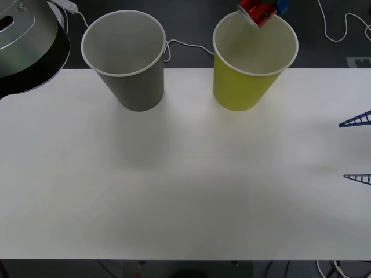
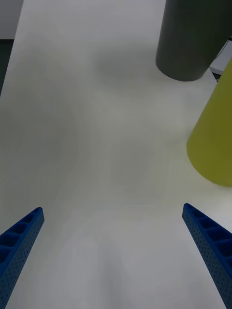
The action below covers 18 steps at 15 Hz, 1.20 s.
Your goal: Put the can into the green bin and the plastic bottle into the gray bin
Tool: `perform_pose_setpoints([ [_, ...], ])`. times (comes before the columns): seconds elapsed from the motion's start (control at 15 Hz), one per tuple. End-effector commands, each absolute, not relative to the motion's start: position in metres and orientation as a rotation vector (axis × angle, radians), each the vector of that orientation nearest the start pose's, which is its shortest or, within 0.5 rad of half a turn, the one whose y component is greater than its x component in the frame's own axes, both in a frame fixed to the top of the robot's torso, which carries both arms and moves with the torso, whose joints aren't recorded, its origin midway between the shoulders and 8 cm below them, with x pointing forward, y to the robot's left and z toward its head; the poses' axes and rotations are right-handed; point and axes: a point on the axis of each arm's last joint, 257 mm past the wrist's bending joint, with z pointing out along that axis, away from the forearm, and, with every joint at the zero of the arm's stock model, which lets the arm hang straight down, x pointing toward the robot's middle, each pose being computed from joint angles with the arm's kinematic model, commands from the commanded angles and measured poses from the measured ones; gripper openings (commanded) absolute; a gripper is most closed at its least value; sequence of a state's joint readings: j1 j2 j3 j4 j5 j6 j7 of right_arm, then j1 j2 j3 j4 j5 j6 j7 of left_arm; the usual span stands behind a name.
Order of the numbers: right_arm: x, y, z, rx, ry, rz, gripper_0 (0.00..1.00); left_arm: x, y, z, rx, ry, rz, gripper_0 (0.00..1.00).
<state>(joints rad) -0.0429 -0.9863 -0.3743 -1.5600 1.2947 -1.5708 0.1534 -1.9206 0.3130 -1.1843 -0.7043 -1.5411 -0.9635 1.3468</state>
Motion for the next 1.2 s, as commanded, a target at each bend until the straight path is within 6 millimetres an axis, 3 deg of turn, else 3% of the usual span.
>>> perform_pose_setpoints([
  [0.07, 0.369, -0.345, -0.142, -1.644, 1.471, 0.293, 1.00, 0.583, -0.151, 0.066, 1.238, 1.914, -0.133, 0.01],
  [0.13, 0.369, -0.345, -0.142, -1.644, 1.471, 0.293, 1.00, 0.583, -0.151, 0.066, 1.238, 1.914, -0.133, 0.07],
  [0.2, 0.369, -0.345, -0.142, -1.644, 1.471, 0.293, 1.00, 0.582, -0.152, 0.066, 1.242, 1.914, -0.138, 0.69],
  [0.27, 0.369, -0.345, -0.142, -1.644, 1.471, 0.293, 1.00, 0.581, -0.153, 0.066, 1.253, 1.907, -0.137, 1.00],
  [0.53, 0.369, -0.345, -0.142, -1.644, 1.471, 0.293, 1.00, 0.578, -0.155, 0.068, 1.261, 1.904, -0.164, 1.00],
  [0.73, 0.369, -0.345, -0.142, -1.644, 1.471, 0.293, 1.00, 0.572, -0.141, 0.079, 1.295, 1.910, -0.228, 1.00],
  [1.2, 0.369, -0.345, -0.142, -1.644, 1.471, 0.293, 1.00, 0.565, -0.064, 0.097, 1.351, 1.986, -0.251, 1.00],
])
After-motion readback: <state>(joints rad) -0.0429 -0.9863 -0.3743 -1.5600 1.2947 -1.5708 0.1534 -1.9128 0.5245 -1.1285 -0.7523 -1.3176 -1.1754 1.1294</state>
